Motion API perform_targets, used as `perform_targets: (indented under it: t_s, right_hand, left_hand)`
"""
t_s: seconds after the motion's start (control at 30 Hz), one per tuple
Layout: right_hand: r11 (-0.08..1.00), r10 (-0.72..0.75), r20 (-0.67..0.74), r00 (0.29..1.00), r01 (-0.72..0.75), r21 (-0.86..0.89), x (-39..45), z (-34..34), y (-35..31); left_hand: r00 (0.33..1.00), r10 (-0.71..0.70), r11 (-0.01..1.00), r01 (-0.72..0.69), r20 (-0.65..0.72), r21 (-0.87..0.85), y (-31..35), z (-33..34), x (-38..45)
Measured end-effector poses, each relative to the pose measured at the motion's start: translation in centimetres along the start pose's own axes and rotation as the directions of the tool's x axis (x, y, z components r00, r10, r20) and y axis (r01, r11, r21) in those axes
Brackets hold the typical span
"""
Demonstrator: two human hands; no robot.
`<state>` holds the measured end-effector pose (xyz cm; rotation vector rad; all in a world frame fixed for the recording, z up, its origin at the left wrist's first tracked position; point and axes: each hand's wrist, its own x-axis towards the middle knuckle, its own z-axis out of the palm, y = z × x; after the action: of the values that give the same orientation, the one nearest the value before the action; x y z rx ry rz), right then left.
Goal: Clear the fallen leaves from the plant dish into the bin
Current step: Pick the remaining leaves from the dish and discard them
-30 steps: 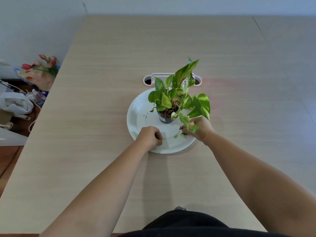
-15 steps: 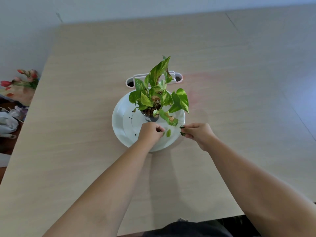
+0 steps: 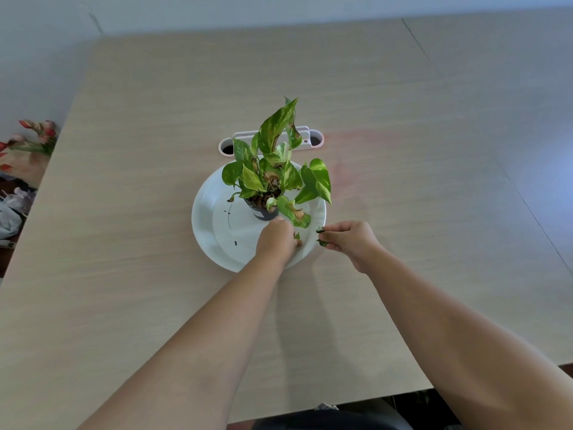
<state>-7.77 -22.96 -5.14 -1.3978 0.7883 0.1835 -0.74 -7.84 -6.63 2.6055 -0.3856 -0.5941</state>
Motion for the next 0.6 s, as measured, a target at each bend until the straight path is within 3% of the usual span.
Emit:
perform_targets:
  t_s: [0.23, 0.4, 0.6]
  right_hand:
    - [1.000, 0.010, 0.011, 1.000, -0.010, -0.020, 0.2, -0.2, -0.1]
    - [0.999, 0.013, 0.019, 1.000, -0.012, -0.036, 0.3, 0.2, -0.3]
    - [0.999, 0.021, 0.017, 1.000, -0.021, -0.038, 0.3, 0.2, -0.4]
  left_hand:
    - [0.989, -0.150, 0.984, 0.151, 0.022, -0.093, 0.3, -1.3, 0.4]
    - [0.991, -0.134, 0.988, 0.133, -0.009, -0.074, 0.3, -1.5, -0.2]
    - [0.988, -0.145, 0.975, 0.134, -0.048, -0.178, -1.1, -2.1, -0.4]
